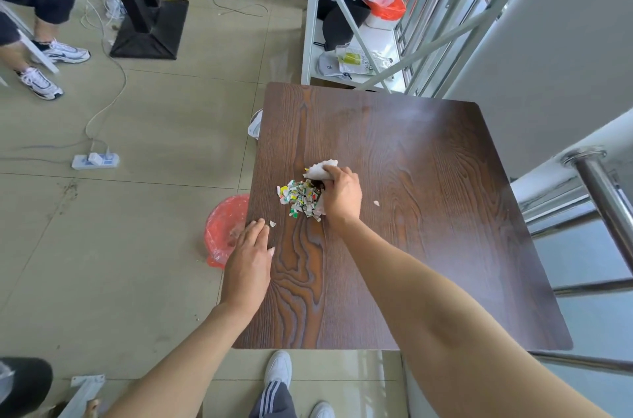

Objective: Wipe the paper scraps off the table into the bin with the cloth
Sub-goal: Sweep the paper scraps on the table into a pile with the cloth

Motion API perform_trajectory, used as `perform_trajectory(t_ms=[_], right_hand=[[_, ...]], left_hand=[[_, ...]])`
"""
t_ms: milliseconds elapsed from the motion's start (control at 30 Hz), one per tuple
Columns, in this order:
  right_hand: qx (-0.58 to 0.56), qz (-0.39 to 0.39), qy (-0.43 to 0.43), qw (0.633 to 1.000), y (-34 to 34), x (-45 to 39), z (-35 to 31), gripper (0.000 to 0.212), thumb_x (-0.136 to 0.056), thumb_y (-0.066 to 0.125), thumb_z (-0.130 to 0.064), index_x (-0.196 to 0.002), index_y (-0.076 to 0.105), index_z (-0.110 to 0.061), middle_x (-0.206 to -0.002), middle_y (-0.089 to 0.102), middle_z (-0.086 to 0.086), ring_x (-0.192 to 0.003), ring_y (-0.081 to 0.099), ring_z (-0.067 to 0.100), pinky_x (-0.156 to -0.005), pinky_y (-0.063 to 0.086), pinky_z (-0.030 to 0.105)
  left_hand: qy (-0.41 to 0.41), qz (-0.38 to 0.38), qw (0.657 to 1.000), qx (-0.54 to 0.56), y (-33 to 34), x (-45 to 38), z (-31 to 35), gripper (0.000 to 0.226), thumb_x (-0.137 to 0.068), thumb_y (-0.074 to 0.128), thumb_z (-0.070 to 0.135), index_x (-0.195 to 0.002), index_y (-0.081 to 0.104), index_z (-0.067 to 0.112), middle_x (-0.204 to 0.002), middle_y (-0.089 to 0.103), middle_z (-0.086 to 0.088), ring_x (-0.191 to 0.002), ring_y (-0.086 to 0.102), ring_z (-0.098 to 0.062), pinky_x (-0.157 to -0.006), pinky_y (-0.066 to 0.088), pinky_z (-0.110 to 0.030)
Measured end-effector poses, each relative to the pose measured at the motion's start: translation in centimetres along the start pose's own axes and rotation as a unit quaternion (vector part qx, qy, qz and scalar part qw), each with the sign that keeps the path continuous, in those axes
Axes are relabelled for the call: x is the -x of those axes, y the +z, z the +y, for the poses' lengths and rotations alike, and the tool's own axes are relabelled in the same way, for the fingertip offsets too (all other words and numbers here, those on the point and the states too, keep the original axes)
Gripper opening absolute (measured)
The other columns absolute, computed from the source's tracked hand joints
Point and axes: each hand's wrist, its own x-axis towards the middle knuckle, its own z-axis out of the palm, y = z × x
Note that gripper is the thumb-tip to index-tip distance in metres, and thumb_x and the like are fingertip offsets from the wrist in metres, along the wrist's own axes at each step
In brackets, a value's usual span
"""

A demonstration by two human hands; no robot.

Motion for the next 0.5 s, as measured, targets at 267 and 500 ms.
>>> perform_trajectory(t_ms=[267,500], right_hand=[[0.094,0.048,0.064,0.992,-7.1,-3.3,7.1,0.033,-0.09,0.05,-0.019,-0.12,0.059,-0.011,-0.116,0.056,0.017,-0.105,0.054,0.037,-0.086,0.046,0.041],[0.162,0.054,0.159,0.973,-7.6,-2.6,10.0,0.036,-0.093,0.04,-0.04,-0.103,0.065,-0.015,-0.109,0.047,0.012,-0.103,0.048,0.031,-0.086,0.041,0.044]], left_hand=[[-0.007,-0.005,1.0,-0.001,-0.3,0.1,0.0,0.045,-0.085,0.064,0.008,-0.127,0.053,-0.002,-0.136,0.053,-0.015,-0.128,0.049,-0.028,-0.107,0.034,-0.034],[-0.007,-0.006,1.0,-0.013,-0.2,0.0,-0.2,0.045,-0.085,0.065,0.009,-0.128,0.053,-0.002,-0.136,0.053,-0.014,-0.129,0.048,-0.026,-0.108,0.029,-0.033]])
